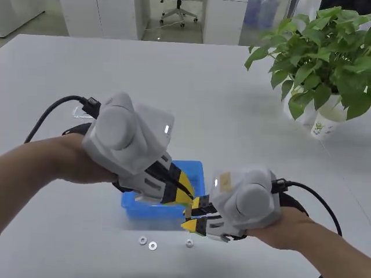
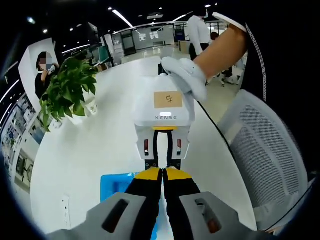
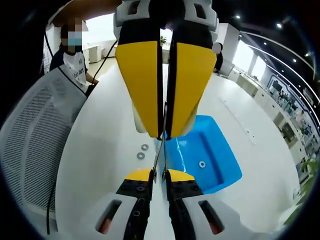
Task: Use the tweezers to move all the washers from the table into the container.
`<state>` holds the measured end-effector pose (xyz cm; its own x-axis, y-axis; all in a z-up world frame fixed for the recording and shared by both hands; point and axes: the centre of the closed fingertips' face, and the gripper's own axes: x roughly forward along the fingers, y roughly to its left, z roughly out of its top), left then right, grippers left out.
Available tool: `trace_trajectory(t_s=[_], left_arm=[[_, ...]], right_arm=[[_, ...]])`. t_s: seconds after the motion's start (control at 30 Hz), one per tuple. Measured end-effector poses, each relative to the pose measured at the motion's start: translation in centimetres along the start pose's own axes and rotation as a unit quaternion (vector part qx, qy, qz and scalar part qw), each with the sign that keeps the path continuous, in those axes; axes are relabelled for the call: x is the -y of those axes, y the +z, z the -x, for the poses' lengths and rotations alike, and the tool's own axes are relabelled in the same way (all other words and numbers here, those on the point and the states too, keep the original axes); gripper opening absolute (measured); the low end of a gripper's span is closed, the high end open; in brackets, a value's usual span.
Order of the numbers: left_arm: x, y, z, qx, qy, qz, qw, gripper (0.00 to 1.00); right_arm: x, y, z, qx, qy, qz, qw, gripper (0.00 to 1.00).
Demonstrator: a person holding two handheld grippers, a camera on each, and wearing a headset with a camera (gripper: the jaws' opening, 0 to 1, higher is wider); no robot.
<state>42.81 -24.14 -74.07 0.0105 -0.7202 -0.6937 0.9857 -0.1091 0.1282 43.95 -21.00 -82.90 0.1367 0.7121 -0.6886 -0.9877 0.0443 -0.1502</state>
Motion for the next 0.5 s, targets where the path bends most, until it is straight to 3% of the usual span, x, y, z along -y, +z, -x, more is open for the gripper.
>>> trace_trajectory(t_s=[0.5], left_arm=[[1.1,-1.8,-2.1,-0.003,-0.024,0.013,0.9996,0.05]], right_arm=[[-1.7,-2.1,-1.5,-0.007,0.009,-0.018,0.9998,0.13]])
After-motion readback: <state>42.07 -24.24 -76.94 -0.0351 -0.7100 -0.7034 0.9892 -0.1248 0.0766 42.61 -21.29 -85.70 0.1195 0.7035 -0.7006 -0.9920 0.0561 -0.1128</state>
